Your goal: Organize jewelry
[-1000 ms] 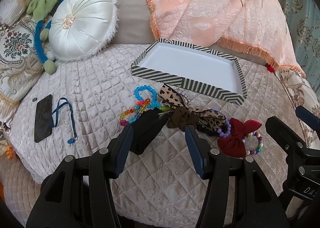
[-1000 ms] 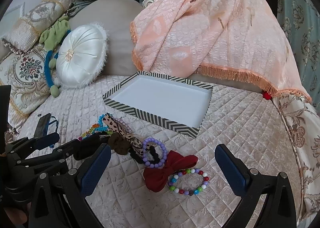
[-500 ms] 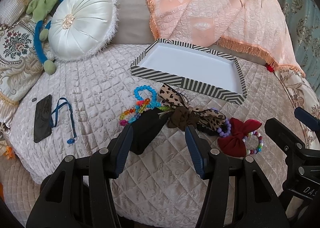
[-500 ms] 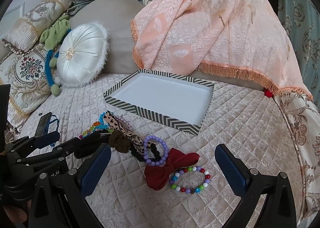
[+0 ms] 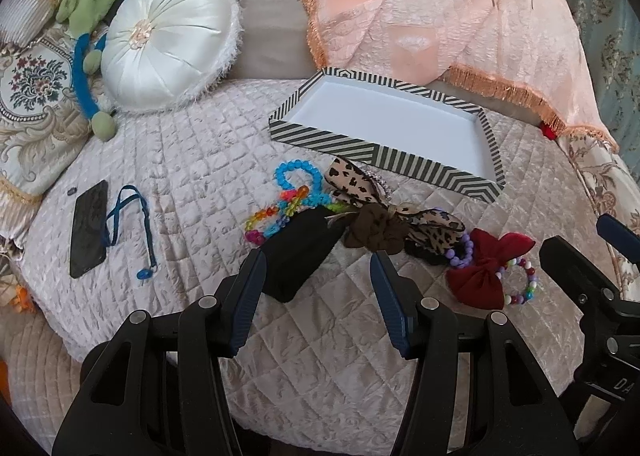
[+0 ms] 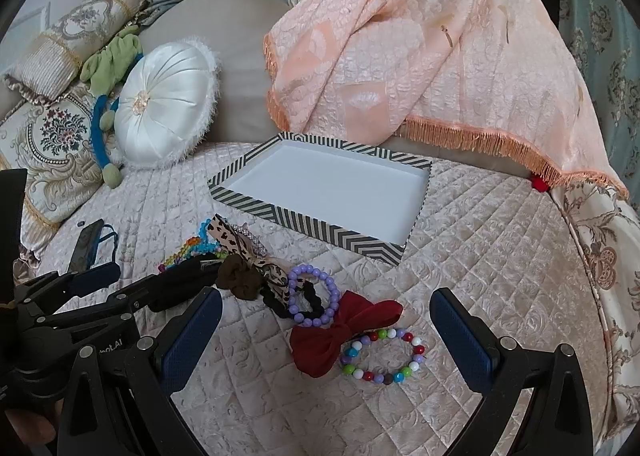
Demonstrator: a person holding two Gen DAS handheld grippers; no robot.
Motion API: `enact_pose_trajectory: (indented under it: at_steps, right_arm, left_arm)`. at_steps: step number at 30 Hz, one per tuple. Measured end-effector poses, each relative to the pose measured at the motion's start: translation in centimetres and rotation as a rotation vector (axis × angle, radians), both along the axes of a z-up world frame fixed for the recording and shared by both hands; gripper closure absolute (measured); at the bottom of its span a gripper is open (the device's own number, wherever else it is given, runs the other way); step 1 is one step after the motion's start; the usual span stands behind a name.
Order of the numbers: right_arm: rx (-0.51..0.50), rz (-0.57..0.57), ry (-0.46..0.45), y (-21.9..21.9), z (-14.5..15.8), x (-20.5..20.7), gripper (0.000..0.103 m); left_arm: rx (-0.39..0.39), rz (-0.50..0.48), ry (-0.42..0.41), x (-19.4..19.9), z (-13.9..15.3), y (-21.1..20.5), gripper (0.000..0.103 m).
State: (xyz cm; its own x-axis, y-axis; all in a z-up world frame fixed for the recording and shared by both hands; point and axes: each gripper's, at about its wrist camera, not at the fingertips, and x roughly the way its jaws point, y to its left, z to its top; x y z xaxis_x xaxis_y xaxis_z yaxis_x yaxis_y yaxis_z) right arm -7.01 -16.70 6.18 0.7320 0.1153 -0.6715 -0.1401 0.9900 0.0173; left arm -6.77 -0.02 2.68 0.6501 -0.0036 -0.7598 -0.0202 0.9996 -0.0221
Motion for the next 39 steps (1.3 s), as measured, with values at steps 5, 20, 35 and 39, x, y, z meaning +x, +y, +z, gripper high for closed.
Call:
enact_pose_trajectory:
  at_steps: [5,20,35,39]
  right_arm:
    - [-0.002,0.004,0.01,0.1,-0.3,0.0,0.0]
    - [-0.01,0.015,0.025,0.5,-0.5,0.3,0.0]
    - [-0.018,0.015,0.037,0.3,-0.9,0.6,0.0]
    - [-0.025,0.021,0.046,-0.1,-1.2,0.7,0.0]
  left_arm:
    - [0.0,0.005,-0.001,0.0,-0.1,0.2,0.049]
    - [-0.004,0.005,0.004,0.0,-0.2,0.4,0.049]
    - [-0.003,0.007,0.014,0.1,-0.8,0.8,0.049]
    - [-0.011,0.011,0.027,0.3,-0.7,1.8,0.049]
